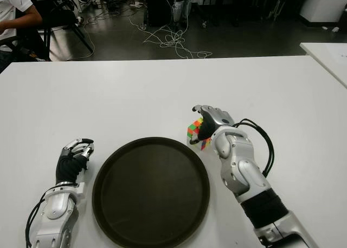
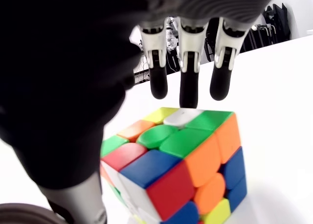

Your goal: Pick up the Rubik's Cube and put it in the plate

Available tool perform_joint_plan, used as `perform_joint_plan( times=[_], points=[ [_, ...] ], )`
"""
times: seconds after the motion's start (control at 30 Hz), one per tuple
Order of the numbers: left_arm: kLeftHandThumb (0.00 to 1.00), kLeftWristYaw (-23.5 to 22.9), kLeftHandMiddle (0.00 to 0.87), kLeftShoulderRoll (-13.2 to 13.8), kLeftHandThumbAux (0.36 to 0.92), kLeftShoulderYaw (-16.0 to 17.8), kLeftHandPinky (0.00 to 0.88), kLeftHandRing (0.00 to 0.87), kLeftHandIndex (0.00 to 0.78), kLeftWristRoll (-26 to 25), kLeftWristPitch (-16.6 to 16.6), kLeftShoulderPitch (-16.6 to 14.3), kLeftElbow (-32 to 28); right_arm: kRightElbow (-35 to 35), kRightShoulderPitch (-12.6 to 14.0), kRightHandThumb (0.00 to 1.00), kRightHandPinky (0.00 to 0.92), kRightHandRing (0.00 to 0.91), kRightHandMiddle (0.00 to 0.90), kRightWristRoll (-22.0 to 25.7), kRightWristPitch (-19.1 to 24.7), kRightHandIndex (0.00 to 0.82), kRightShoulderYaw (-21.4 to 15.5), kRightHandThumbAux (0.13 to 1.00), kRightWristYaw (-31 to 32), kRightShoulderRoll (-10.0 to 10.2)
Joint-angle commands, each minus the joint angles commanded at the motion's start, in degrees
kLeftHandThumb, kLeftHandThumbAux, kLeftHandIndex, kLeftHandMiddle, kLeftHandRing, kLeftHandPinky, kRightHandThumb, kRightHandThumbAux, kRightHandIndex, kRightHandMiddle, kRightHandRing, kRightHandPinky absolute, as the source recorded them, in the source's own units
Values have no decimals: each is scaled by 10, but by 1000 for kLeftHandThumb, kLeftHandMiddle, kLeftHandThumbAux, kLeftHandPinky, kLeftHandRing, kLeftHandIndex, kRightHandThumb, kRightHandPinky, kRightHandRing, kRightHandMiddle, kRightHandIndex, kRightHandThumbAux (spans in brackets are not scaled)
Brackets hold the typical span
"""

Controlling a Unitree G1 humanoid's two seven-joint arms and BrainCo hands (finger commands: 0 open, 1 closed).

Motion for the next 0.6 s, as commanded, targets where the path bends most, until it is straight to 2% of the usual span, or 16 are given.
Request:
perform_joint_plan(
  times=[0.4, 0.6],
  points=[
    [711, 2, 808, -2, 705, 2, 820, 828, 444, -3, -2, 0, 0, 9, -8, 0, 257, 218, 186, -9, 12, 175, 9, 868, 3, 0],
    [711, 1, 809, 0, 705, 1, 817, 826, 444, -2, -2, -1, 1, 17, -11, 0, 273, 224, 201, -7, 8, 210, 9, 895, -3, -1]
  ],
)
